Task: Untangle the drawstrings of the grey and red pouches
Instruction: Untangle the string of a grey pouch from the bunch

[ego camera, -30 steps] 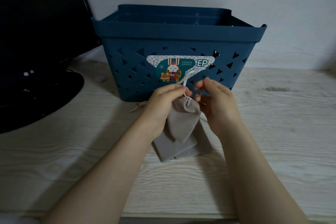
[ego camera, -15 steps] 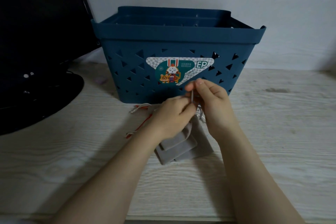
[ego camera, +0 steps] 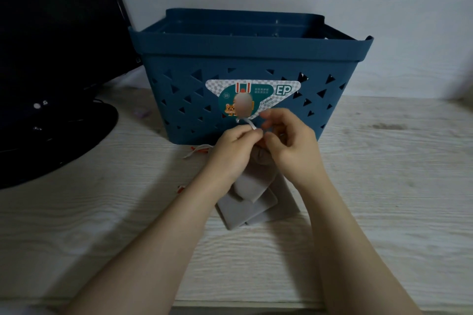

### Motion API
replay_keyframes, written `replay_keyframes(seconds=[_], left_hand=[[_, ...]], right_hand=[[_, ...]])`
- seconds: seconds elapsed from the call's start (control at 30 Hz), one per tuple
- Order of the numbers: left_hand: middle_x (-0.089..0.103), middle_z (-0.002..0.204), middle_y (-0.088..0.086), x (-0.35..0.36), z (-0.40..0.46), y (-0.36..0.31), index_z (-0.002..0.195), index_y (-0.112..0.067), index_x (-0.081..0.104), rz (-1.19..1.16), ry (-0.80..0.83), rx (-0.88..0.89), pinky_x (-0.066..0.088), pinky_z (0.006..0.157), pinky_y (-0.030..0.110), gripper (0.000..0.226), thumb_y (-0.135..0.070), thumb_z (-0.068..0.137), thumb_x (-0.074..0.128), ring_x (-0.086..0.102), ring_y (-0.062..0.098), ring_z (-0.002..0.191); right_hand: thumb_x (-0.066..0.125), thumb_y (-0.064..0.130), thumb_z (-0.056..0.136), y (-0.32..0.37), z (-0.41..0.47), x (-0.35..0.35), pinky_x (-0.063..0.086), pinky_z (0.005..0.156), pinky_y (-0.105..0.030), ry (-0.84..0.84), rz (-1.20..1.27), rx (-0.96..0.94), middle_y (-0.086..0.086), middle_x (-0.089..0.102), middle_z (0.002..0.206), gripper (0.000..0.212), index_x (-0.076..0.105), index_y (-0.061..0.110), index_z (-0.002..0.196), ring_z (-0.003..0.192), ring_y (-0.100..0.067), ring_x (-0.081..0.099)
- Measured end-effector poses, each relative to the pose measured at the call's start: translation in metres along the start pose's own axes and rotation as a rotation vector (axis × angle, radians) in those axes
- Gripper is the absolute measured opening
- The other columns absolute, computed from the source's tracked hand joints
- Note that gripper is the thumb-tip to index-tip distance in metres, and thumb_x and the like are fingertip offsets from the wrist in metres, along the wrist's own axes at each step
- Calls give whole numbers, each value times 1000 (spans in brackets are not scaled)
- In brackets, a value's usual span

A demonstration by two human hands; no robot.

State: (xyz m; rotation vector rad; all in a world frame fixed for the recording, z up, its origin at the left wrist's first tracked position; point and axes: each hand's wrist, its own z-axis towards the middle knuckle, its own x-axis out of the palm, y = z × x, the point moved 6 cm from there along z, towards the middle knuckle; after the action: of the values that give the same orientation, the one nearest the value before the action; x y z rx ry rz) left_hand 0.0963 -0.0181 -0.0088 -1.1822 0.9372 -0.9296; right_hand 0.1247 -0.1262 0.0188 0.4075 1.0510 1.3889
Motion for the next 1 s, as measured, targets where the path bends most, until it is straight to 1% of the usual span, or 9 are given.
replay_keyframes(seconds=[0.07,0.17,0.33,0.5,0.6,0.7,0.77,0.87,1.0], left_hand=[[57,70,7,-4,0,2,66,-14,61,-76,-30,-32,39,71,31,25,-18,90,54,53,16,73],[60,71,5,-5,1,3,68,-14,61,-163,-26,-39,42,70,26,28,-12,93,49,56,14,72],[60,67,2,-5,2,3,67,-17,61,-171,-34,-60,42,74,29,29,-11,92,50,56,15,72],[61,72,-6,-4,-3,-7,73,-16,64,96,-18,67,41,71,18,17,-11,88,57,55,3,71],[59,75,-9,-6,-2,-12,79,-11,65,229,-60,182,42,73,17,9,-9,86,60,55,4,72],[51,81,-10,-9,-2,-19,80,-7,68,407,-152,340,38,74,8,3,-6,82,65,53,7,80],[47,83,-7,-11,-3,-19,79,-8,70,462,-210,376,39,77,12,3,-7,80,67,54,14,87],[50,86,-4,-12,-3,-17,79,-10,69,511,-226,398,42,80,25,5,-8,81,66,55,23,92],[52,86,-4,-13,-5,-18,82,-10,69,548,-216,454,42,72,23,6,-11,83,64,55,15,82]], right_hand=[[56,7,77,-1,-1,4,51,72,-30,26,-1,17,5,64,85,24,61,23,94,76,-12,60],[64,7,80,-1,-2,6,54,78,-36,37,-3,17,2,67,87,19,61,25,87,83,-16,65],[69,8,81,-8,2,1,53,71,-32,-1,73,127,1,68,74,16,65,23,74,71,-15,64],[63,-2,83,-19,0,-2,45,56,-17,-72,387,301,-3,62,65,17,63,13,75,56,-5,57],[63,-6,82,-22,1,-3,42,50,-12,-107,470,346,-5,57,64,17,60,11,79,50,-1,54],[66,-1,81,-21,2,-5,44,55,-12,-101,305,293,2,62,64,17,64,14,73,54,2,56],[68,4,81,-19,2,-6,45,60,-11,-93,142,230,8,65,66,16,68,17,71,58,4,57],[68,6,81,-14,3,-3,47,68,-14,-38,-35,140,8,66,71,8,73,12,80,68,0,60],[66,5,82,-8,3,-1,44,69,-11,29,-169,57,7,65,76,11,74,8,87,74,-7,61]])
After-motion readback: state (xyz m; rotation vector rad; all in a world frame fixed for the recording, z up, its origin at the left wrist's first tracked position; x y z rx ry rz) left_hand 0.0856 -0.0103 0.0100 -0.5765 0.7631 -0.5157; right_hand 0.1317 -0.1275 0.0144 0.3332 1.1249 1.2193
